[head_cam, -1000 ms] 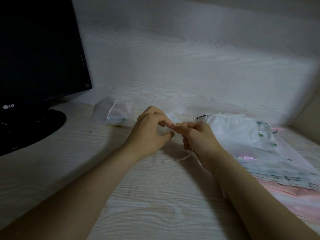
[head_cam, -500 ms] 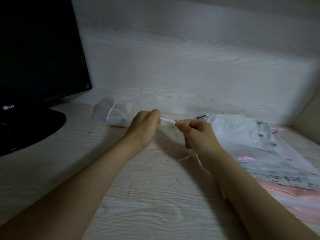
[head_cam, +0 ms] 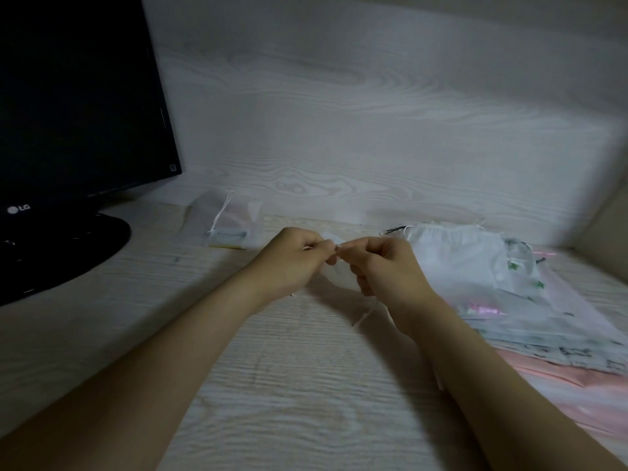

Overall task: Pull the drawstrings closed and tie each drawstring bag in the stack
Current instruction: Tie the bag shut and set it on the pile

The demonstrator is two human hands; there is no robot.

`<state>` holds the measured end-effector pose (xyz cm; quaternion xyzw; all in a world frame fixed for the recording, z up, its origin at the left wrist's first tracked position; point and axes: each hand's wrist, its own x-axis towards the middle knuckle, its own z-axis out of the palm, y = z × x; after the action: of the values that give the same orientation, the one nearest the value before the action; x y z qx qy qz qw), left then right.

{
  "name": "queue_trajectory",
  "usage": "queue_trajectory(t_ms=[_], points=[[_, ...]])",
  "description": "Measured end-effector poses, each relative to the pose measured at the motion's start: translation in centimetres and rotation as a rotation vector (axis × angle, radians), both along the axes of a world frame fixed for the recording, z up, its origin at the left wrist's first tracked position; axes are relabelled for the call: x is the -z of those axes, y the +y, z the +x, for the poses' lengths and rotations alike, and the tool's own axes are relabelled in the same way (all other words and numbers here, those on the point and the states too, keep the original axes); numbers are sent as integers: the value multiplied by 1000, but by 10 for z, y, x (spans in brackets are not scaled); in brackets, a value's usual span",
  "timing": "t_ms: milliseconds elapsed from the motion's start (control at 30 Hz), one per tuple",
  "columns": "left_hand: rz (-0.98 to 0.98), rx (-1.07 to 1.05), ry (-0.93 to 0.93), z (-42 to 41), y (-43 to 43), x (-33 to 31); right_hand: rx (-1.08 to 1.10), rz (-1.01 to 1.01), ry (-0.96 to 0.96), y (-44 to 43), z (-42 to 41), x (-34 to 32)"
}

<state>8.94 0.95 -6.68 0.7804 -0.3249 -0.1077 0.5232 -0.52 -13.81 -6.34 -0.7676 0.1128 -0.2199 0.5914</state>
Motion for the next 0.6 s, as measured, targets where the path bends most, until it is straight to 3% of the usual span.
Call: queue_trajectory(t_ms=[133, 300, 600], points=[[16, -73, -102, 5, 0, 1, 127, -156, -26, 1, 2, 0], [61, -149, -187, 10, 4, 5, 311, -605, 25, -7, 1, 4], [106, -98, -145, 14, 13, -1, 303, -624, 47, -15, 5, 8]])
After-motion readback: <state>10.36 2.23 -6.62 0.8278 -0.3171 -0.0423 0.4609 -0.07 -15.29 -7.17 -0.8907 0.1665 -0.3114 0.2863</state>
